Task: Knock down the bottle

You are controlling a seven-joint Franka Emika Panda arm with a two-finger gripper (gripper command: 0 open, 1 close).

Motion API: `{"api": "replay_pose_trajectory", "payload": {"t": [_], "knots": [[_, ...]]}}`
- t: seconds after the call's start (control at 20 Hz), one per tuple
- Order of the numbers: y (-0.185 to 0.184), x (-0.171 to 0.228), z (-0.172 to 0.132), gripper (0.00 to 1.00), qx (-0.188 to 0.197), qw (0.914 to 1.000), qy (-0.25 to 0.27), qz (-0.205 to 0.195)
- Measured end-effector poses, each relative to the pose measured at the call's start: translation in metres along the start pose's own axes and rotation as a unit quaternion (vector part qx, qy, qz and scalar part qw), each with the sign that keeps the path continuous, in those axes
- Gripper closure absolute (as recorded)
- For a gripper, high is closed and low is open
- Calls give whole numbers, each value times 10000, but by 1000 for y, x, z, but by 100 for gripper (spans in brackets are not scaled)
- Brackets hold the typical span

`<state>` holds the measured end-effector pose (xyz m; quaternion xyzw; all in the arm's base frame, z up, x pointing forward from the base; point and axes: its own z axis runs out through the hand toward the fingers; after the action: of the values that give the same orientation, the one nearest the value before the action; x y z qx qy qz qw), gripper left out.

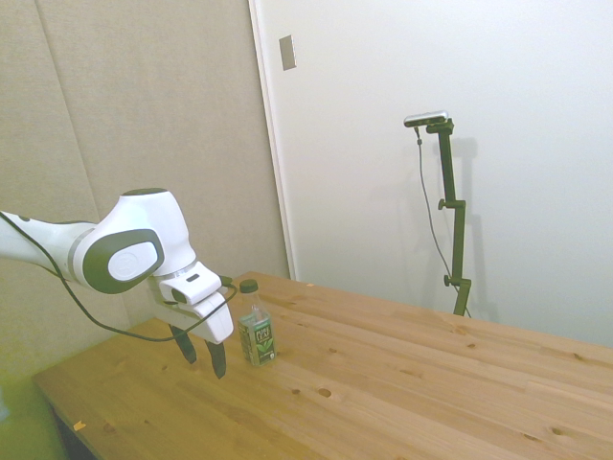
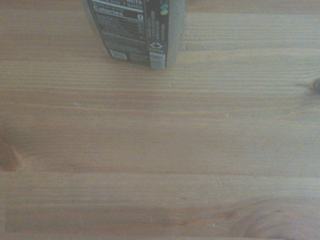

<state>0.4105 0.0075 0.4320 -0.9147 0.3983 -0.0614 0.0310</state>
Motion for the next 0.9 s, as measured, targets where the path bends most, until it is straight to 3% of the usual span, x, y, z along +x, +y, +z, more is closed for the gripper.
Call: {"api": "replay_pose_trajectory", "payload": {"t": [0.05,0.1,0.6,0.9], "knots": [[0,0,0,0,-4,10000,0,0],[1,0,2,100,-19,10000,-13,9],[-44,-14,-31,100,-26,9992,325,248],[-80,-4,-28,100,-47,9971,564,512]]}}
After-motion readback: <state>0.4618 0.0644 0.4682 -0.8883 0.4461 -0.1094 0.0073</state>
